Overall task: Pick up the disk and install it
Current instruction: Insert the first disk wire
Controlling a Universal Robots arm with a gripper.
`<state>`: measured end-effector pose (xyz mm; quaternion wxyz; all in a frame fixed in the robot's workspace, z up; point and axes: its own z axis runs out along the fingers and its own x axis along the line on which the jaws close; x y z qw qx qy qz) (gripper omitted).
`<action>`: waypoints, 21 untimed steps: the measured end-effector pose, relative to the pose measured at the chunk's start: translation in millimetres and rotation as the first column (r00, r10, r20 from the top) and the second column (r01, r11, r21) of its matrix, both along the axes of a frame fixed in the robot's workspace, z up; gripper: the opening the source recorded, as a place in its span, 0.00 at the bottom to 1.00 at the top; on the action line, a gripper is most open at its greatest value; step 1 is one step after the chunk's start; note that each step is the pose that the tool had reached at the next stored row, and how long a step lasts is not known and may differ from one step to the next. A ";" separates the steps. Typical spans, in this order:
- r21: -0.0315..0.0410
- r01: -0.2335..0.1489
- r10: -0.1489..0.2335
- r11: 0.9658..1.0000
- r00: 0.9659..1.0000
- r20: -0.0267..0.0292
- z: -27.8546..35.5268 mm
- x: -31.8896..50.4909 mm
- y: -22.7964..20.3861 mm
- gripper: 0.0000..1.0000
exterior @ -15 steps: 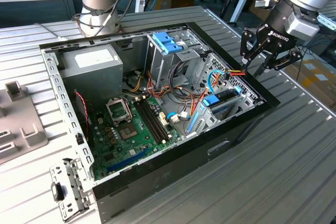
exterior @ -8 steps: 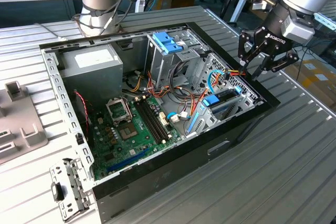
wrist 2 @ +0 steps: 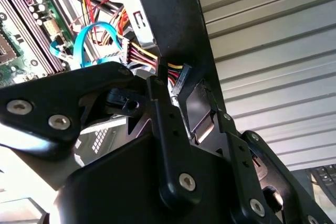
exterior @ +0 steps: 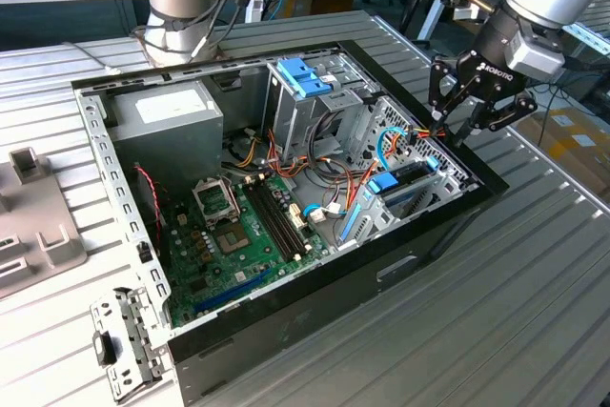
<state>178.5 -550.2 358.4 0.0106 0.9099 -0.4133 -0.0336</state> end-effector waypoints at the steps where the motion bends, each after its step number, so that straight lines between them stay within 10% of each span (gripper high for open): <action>1: 0.000 -0.014 0.014 1.000 1.000 0.000 -0.1 0.1 0.0 0.42; 3: 0.000 -0.063 0.063 0.998 0.998 0.000 -0.1 0.3 0.0 0.42; 21: 0.000 -0.067 0.067 0.998 0.998 0.000 0.0 0.4 0.1 0.20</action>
